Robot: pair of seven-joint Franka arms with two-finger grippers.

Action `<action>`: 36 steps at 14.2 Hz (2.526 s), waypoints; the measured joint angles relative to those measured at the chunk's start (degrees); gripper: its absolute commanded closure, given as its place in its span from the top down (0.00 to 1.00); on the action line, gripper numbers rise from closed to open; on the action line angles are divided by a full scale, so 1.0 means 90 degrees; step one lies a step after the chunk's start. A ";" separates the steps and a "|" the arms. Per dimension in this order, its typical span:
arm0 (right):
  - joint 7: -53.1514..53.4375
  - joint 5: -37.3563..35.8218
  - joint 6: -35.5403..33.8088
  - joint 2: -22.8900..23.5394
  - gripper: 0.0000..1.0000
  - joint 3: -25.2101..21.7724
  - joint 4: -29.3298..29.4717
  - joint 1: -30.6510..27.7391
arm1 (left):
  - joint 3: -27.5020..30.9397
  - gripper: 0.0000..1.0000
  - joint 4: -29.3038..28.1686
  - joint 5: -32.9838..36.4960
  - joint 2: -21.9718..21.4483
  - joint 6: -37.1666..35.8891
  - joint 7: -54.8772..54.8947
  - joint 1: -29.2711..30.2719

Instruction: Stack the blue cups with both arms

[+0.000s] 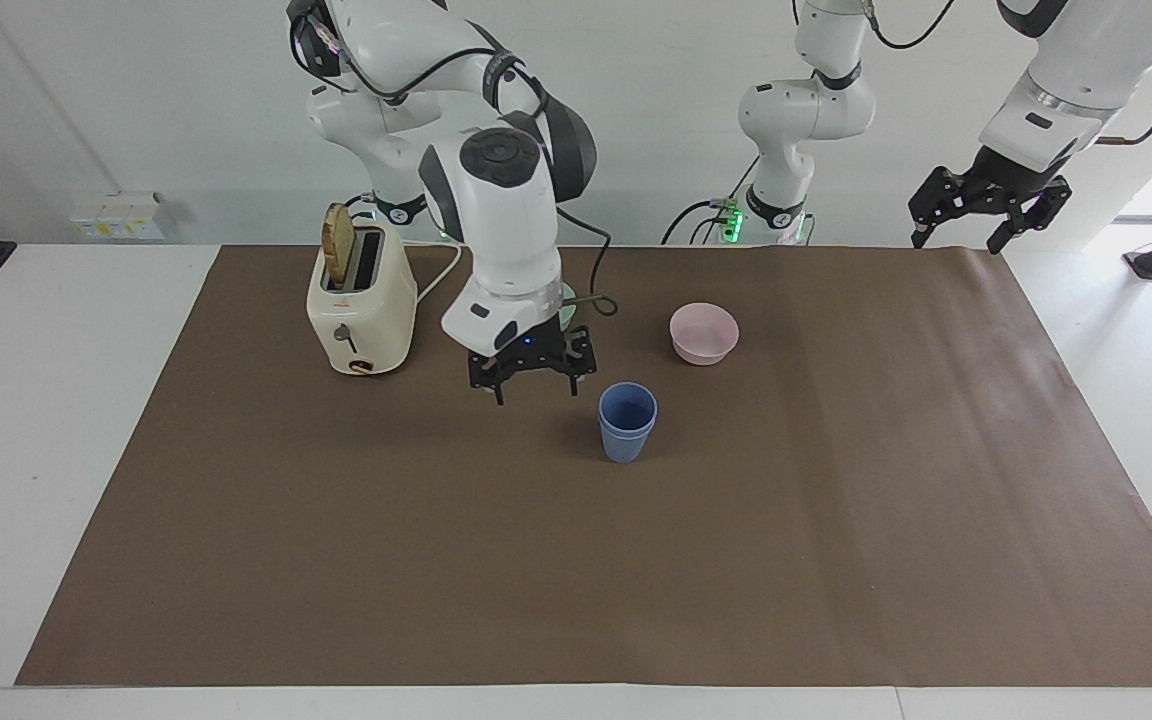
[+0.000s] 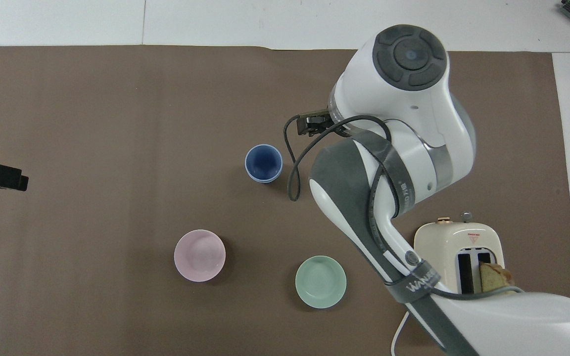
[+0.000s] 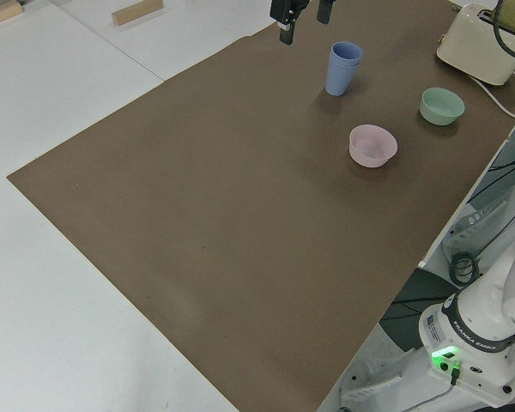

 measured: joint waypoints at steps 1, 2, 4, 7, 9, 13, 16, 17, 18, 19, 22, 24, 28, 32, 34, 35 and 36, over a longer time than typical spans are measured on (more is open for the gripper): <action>-0.0056 -0.0004 -0.0077 -0.0095 1.00 -0.0009 -0.0002 -0.0128 | 0.0000 1.00 0.0000 0.0000 0.0000 0.0000 0.0000 0.0001; -0.0133 -0.0007 -0.0119 -0.0171 1.00 -0.0012 -0.0001 -0.0285 | 0.0000 1.00 0.0000 0.0000 0.0000 0.0000 0.0000 0.0001; -0.0378 -0.0008 -0.0163 -0.0367 1.00 -0.0021 0.0002 -0.0637 | 0.0000 1.00 0.0000 0.0000 0.0000 0.0000 0.0000 0.0002; -0.0623 -0.0007 -0.0422 -0.0715 1.00 -0.0027 0.0007 -0.0948 | -0.0016 1.00 0.0000 0.0000 0.0000 0.0000 0.0000 0.0002; -0.0631 -0.0008 -0.0627 -0.0892 1.00 -0.0043 0.0005 -0.0963 | -0.0024 1.00 0.0000 0.0000 0.0000 0.0000 0.0000 0.0002; -0.0746 -0.0010 -0.0781 -0.1080 1.00 -0.0104 0.0000 -0.1183 | -0.0033 1.00 0.0000 0.0000 0.0000 0.0000 0.0000 0.0001; -0.0988 -0.0109 -0.1172 -0.1275 1.00 -0.0184 -0.0002 -0.1308 | -0.0032 1.00 0.0000 0.0000 0.0000 0.0000 0.0000 0.0002; -0.1036 -0.0163 -0.1227 -0.1352 1.00 -0.0195 -0.0004 -0.1343 | -0.0032 1.00 0.0000 0.0000 0.0000 0.0000 0.0000 0.0002; -0.1097 -0.0179 -0.1258 -0.1437 1.00 -0.0199 -0.0007 -0.1404 | -0.0032 1.00 0.0000 0.0000 0.0000 0.0000 0.0000 0.0002; -0.1260 -0.0186 -0.1285 -0.1518 1.00 -0.0200 -0.0015 -0.1500 | -0.0030 1.00 0.0000 0.0000 0.0000 0.0000 0.0000 0.0002; -0.1972 -0.0185 -0.1334 -0.1684 1.00 -0.0191 -0.0058 -0.2023 | -0.0025 1.00 0.0000 0.0000 0.0000 0.0000 0.0000 0.0002; -0.2313 -0.0174 -0.1341 -0.1740 1.00 -0.0187 -0.0132 -0.2375 | -0.0025 1.00 0.0000 0.0000 0.0000 0.0000 0.0000 0.0002; -0.2413 0.0181 -0.1346 -0.1871 1.00 -0.0176 -0.0339 -0.2748 | -0.0025 1.00 0.0001 0.0000 0.0000 0.0000 0.0000 0.0002; -0.2413 0.0279 -0.1411 -0.2061 1.00 -0.0167 -0.0481 -0.2833 | -0.0021 1.00 0.0001 0.0000 0.0000 0.0000 -0.0001 0.0002; -0.2413 0.0279 -0.1413 -0.2106 1.00 -0.0152 -0.0527 -0.2833 | -0.0020 1.00 0.0002 0.0000 0.0000 0.0000 -0.0003 0.0002; -0.2413 0.0279 -0.1413 -0.2111 1.00 -0.0146 -0.0539 -0.2833 | -0.0020 1.00 0.0002 0.0000 0.0000 0.0000 -0.0003 0.0003; -0.2413 0.0279 -0.1413 -0.2111 1.00 -0.0142 -0.0547 -0.2833 | -0.0020 1.00 0.0002 0.0000 0.0000 0.0000 -0.0003 0.0003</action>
